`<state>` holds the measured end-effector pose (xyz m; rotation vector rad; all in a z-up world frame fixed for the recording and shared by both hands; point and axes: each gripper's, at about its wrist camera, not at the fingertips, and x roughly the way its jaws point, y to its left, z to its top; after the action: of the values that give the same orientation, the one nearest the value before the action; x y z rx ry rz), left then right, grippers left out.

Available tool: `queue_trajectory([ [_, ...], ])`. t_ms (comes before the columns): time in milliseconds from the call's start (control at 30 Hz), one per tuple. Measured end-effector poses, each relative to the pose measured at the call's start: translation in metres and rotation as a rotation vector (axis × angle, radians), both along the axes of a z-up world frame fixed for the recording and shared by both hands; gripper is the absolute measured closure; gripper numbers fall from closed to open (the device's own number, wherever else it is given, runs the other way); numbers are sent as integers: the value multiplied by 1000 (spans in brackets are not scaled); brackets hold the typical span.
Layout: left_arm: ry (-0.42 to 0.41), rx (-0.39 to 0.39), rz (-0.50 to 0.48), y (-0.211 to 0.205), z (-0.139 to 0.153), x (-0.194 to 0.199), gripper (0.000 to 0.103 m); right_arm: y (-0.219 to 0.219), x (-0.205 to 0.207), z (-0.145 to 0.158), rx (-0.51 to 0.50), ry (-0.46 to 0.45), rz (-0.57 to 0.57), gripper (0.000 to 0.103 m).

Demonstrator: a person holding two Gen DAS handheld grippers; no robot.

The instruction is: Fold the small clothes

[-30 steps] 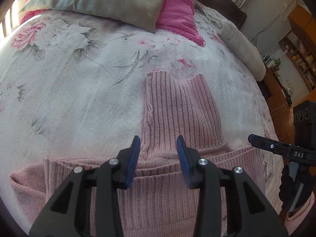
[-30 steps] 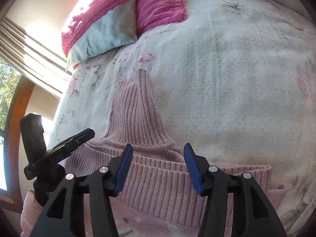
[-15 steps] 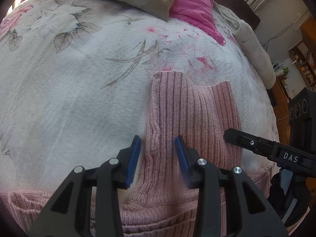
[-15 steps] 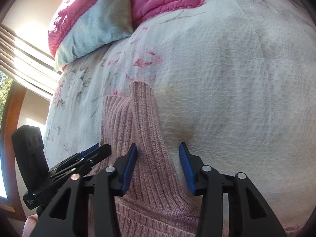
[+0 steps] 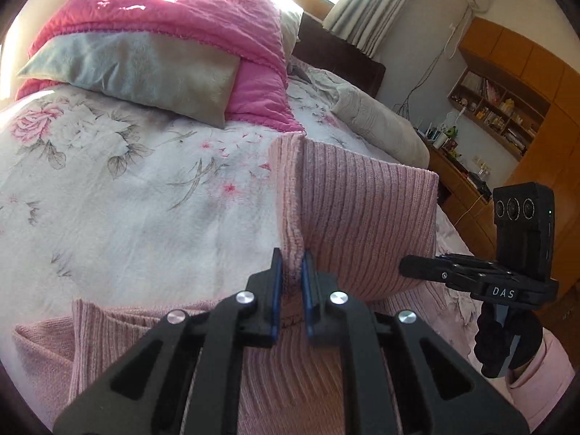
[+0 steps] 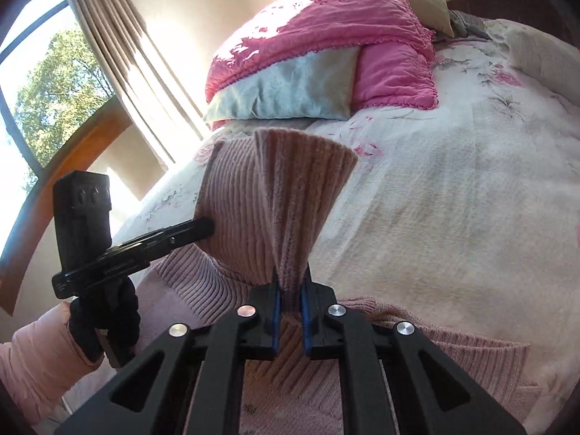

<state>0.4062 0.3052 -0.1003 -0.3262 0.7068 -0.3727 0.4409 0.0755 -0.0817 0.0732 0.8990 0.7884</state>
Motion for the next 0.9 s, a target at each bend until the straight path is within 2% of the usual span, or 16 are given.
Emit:
queue_trajectory([
  [67,-36,53,-27,-3,2,-27,95,-1,-21,0,-26,-26,40,94],
  [167,-30,102,-71,-6,-8,-56,94,-2,-43,-17,-94,-15,70,92],
  [233,11,161,-93,-9,-22,-67,93,-5,-54,-35,-130,21,81,89],
  [367,137,218,-119,-3,-45,-81,92,-20,-75,-56,-157,80,84,79],
  [500,149,210,-116,17,-40,-104,87,-44,-89,-46,-128,93,65,74],
  [600,125,71,-55,32,-19,-105,87,-45,-83,-24,-54,101,29,71],
  [667,103,36,-37,24,-2,-93,87,-34,-71,-14,-9,139,-14,51],
  [767,105,55,-62,-7,9,-74,81,-7,-55,-18,-84,203,-79,46],
  [833,145,101,-77,-29,2,-63,81,4,-49,-37,-143,314,-136,46],
  [900,184,134,-91,-44,-9,-58,81,4,-48,-55,-93,403,-165,48],
])
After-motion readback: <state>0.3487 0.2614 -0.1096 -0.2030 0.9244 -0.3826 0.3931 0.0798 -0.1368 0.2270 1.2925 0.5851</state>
